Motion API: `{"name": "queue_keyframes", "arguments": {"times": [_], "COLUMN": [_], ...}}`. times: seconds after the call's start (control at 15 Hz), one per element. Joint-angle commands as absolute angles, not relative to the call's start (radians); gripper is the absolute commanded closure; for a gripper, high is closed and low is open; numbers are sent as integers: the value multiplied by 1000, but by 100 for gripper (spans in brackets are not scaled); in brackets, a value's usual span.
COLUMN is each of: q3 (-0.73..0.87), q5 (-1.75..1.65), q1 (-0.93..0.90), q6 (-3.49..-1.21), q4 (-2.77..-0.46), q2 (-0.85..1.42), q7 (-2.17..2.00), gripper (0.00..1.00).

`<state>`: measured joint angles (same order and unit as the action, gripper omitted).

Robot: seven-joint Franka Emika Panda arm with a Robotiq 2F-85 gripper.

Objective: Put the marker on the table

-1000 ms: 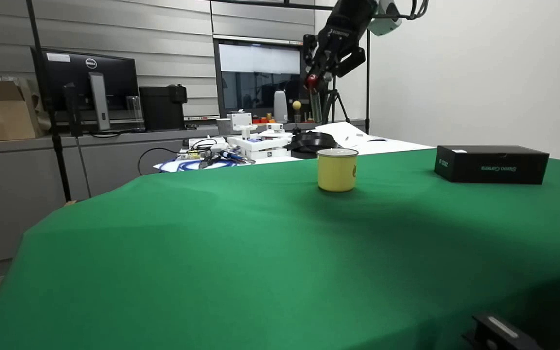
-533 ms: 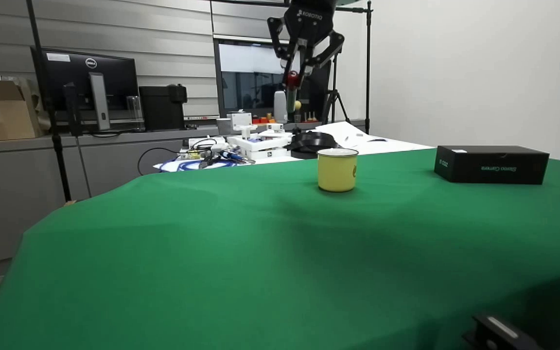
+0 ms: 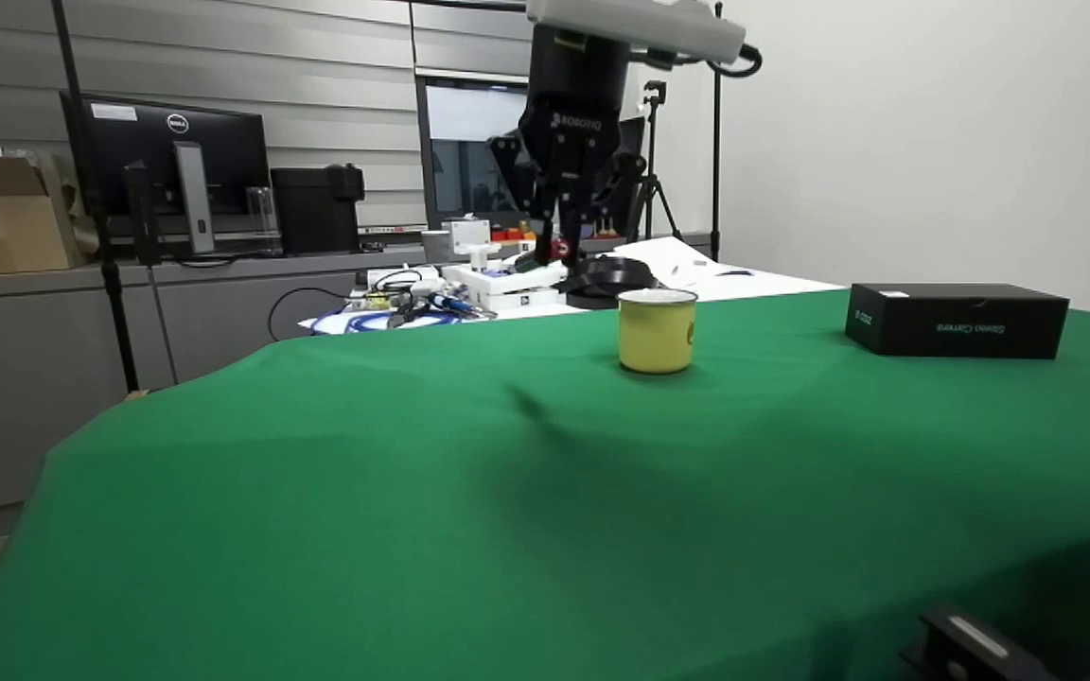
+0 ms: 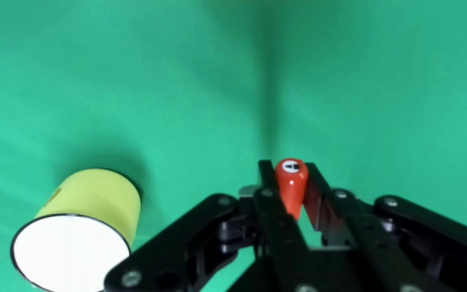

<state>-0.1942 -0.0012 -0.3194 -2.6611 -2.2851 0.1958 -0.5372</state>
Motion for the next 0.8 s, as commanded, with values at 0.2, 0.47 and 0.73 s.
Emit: {"name": "queue_keyframes", "arguments": {"times": [0.2,0.47,0.73], "q3": [-65,25,65], "q5": [-255,-294,-265], "q1": [-430,-523,-581], "q6": [-2855,-2875,-2867], "q4": [-2318,-2306,-2300], "q2": [338,423,456], "q7": [-596,-595,-575], "gripper": [95,95,54]}}
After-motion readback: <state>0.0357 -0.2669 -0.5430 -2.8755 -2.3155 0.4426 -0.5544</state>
